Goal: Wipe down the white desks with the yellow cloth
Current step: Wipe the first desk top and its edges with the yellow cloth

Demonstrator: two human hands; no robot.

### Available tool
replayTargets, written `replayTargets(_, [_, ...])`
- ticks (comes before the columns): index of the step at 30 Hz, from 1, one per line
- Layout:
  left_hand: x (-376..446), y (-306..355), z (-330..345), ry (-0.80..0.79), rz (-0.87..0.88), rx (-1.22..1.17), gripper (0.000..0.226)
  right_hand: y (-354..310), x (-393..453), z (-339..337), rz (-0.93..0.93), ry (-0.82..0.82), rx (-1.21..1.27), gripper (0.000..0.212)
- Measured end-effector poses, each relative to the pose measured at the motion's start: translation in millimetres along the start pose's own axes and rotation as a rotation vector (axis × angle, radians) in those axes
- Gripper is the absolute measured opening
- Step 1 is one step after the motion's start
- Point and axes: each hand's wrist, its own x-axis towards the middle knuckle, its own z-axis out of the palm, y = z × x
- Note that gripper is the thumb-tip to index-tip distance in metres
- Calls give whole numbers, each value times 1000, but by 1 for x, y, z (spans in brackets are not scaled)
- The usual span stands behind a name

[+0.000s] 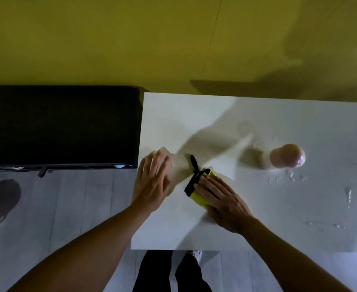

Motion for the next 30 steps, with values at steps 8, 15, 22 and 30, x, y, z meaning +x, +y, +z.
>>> replayTargets(8, [24,-13,17,57,17,41,71,71,116,-3,651,518,8,51])
replayTargets(15, [25,-12,22,98,7,69,67,89,208,-12,664,284,14,63])
replayTargets(22, [24,-13,25,124,3,126,67,-6,314,15,206,129,-33,61])
replayTargets(30, [26,-12,22,157,11,86,68,93,231,-10,697,315,-19,63])
